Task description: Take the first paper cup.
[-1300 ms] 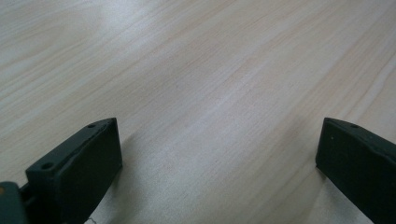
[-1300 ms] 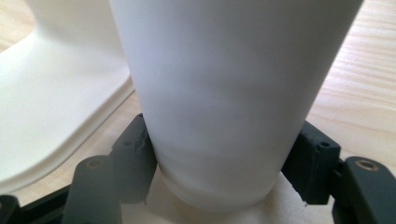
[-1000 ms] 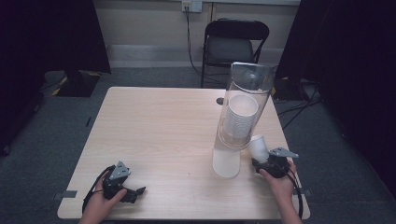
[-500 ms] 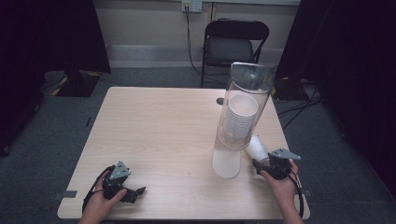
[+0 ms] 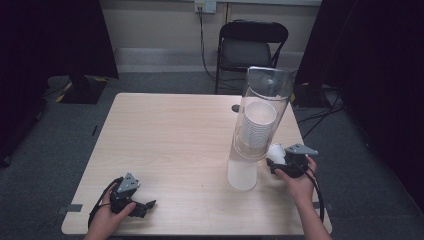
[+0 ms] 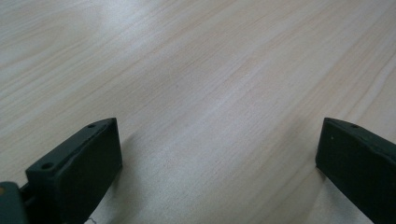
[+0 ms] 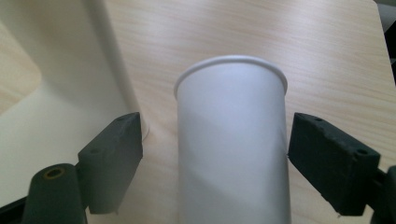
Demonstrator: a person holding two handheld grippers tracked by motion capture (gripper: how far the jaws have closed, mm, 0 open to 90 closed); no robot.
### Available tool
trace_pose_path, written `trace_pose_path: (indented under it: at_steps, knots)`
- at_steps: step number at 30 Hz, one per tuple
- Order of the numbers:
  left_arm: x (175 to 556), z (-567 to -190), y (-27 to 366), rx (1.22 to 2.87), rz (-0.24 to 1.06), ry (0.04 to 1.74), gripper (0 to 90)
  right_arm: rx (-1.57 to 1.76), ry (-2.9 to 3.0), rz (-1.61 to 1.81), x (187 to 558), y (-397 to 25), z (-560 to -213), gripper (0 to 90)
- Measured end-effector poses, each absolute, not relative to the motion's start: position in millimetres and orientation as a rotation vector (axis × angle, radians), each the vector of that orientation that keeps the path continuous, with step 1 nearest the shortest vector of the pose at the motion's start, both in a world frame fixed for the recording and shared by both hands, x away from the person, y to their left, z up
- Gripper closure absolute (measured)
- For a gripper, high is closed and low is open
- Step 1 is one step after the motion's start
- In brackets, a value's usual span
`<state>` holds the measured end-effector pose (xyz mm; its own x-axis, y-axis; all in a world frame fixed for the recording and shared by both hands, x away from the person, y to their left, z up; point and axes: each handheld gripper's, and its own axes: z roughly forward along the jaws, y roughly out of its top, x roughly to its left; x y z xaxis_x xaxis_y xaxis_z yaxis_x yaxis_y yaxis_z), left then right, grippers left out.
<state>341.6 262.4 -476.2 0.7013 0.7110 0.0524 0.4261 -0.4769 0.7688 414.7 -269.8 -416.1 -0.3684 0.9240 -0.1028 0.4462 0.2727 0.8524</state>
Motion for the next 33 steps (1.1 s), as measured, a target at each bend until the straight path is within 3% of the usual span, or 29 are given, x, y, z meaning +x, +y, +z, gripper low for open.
trace_pose_path:
  at_steps: [4, 10, 19, 20, 21, 23, 24, 25, 31, 33]
  knots:
    - [342, -476, 262, 2.137, 0.474, 0.865, 0.0, 1.278, 1.951, 1.023, 429, -274, -414, 15.1]
    - [342, -476, 263, 2.142, 0.475, 0.863, 0.0, 1.3, 2.012, 0.946, 447, -275, -414, 25.1]
    - [342, -476, 263, 2.143, 0.475, 0.862, 0.0, 1.276, 1.946, 1.029, 442, -275, -410, 26.3]
    - [342, -476, 263, 2.144, 0.475, 0.861, 0.0, 1.256, 1.916, 1.078, 440, -275, -408, 27.8]
    - [342, -476, 263, 2.144, 0.475, 0.861, 0.0, 1.224, 1.892, 1.132, 436, -274, -405, 38.2]
    - [342, -476, 262, 2.139, 0.474, 0.864, 0.0, 1.197, 1.895, 1.146, 433, -273, -403, 40.4]
    - [342, -476, 262, 2.138, 0.474, 0.865, 0.0, 1.184, 1.892, 1.146, 431, -271, -402, 35.8]
    - [342, -476, 262, 2.136, 0.474, 0.866, 0.0, 1.175, 1.916, 1.101, 429, -269, -403, 38.1]
    - [342, -476, 262, 2.137, 0.474, 0.865, 0.0, 1.222, 1.901, 1.076, 428, -273, -416, 28.3]
    - [342, -476, 262, 2.138, 0.474, 0.864, 0.0, 1.205, 1.912, 1.112, 430, -273, -414, 29.6]
